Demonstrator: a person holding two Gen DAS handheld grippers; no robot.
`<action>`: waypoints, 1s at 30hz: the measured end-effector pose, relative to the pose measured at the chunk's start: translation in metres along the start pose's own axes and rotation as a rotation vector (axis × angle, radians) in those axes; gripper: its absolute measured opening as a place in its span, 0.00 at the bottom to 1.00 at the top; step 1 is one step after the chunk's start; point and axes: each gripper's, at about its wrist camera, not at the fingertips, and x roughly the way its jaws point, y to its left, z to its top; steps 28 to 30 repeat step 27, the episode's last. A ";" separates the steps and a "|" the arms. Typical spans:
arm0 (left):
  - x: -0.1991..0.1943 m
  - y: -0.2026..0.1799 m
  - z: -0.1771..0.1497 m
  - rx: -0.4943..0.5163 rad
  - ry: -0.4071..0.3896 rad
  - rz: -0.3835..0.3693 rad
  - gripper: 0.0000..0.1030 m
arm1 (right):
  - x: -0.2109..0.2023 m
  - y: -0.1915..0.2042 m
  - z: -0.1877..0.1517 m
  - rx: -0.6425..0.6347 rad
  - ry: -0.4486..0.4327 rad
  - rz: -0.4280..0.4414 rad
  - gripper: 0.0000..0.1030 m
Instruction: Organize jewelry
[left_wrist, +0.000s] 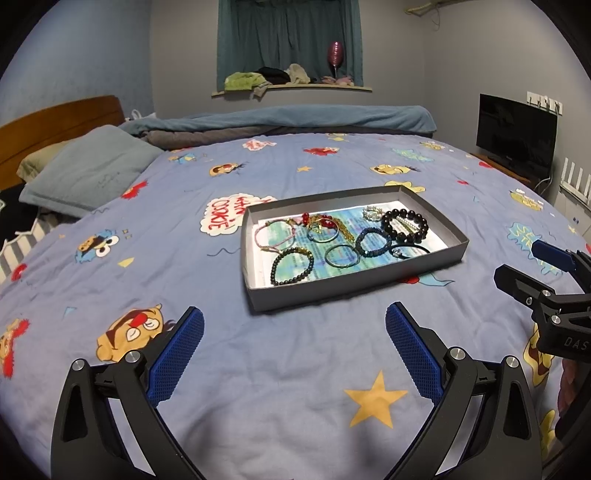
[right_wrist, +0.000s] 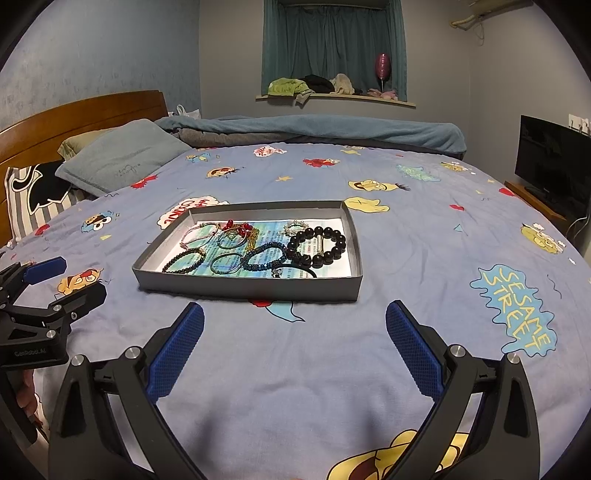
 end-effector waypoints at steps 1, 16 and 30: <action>0.000 0.000 0.000 0.000 -0.002 -0.001 0.95 | 0.000 0.000 0.000 0.000 -0.002 -0.001 0.95; 0.001 0.003 -0.002 -0.005 -0.004 0.001 0.95 | 0.002 0.000 -0.003 0.000 0.002 -0.007 0.95; 0.023 0.027 0.004 -0.045 0.077 0.016 0.95 | 0.017 -0.011 -0.007 0.007 0.023 -0.041 0.95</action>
